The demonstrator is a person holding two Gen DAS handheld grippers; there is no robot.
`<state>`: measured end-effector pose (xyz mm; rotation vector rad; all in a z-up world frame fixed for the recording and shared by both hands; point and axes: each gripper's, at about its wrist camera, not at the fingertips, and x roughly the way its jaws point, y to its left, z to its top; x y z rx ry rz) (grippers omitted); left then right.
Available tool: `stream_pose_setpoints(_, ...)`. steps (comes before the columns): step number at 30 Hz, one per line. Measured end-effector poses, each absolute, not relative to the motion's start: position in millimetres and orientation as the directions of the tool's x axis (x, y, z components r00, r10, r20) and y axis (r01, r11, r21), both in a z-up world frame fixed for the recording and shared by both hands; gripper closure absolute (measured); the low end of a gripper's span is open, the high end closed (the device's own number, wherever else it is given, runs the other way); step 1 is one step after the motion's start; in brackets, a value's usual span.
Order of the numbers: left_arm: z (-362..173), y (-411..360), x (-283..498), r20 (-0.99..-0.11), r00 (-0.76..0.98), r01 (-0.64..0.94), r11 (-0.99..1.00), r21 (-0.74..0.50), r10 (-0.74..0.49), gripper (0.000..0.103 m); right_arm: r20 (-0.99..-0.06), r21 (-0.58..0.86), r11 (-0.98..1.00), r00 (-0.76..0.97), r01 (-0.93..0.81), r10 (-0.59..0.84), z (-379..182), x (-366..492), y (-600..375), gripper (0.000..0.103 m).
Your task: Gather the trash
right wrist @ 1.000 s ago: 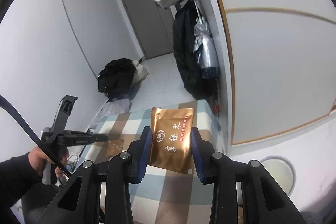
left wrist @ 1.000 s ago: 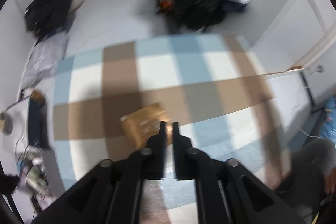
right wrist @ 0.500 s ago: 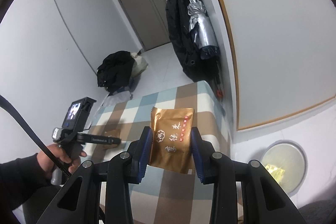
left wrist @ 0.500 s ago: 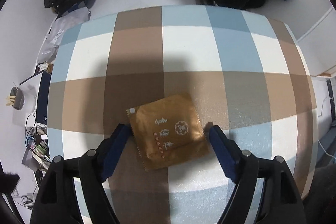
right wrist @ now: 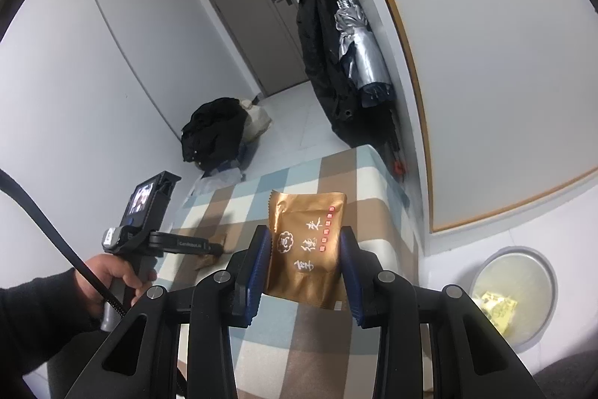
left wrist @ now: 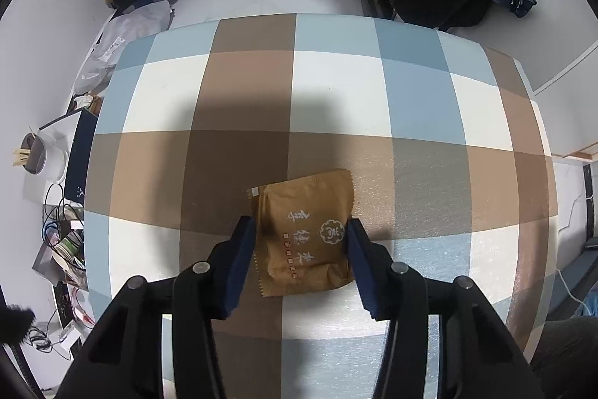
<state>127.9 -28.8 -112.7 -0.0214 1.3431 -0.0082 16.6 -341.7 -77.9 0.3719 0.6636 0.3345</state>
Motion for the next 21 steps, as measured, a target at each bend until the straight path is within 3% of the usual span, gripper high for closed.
stream_pose_setpoints(4,-113.1,-31.8,131.2,-0.973,0.229,-0.006,1.000,-0.019,-0.017,0.064,-0.527,0.439,0.880,0.742,-0.180,0.415,-77.7,15.3,-343.0,0.067)
stream_pose_setpoints(5,-112.4,-32.1,130.8,-0.973,0.228,-0.001,1.000,-0.029,-0.028,0.076,-0.524,0.440,0.879,0.744,-0.181,0.416,-77.4,14.6,-343.4,0.067)
stream_pose_setpoints(10,-107.3,-35.9,129.4,-0.972,0.231,0.017,0.999,-0.039,-0.042,0.085,-0.519,0.434,0.883,0.752,-0.177,0.406,-75.9,11.8,-342.8,0.067)
stream_pose_setpoints(12,-108.2,-37.0,127.4,-0.973,0.225,0.029,0.998,-0.052,-0.057,0.096,-0.516,0.435,0.883,0.755,-0.175,0.404,-75.2,10.4,-343.1,0.067)
stream_pose_setpoints(21,-104.3,-38.2,122.3,-0.973,0.215,0.045,0.996,-0.081,-0.088,0.103,-0.507,0.437,0.884,0.766,-0.166,0.395,-73.0,3.2,-345.1,0.067)
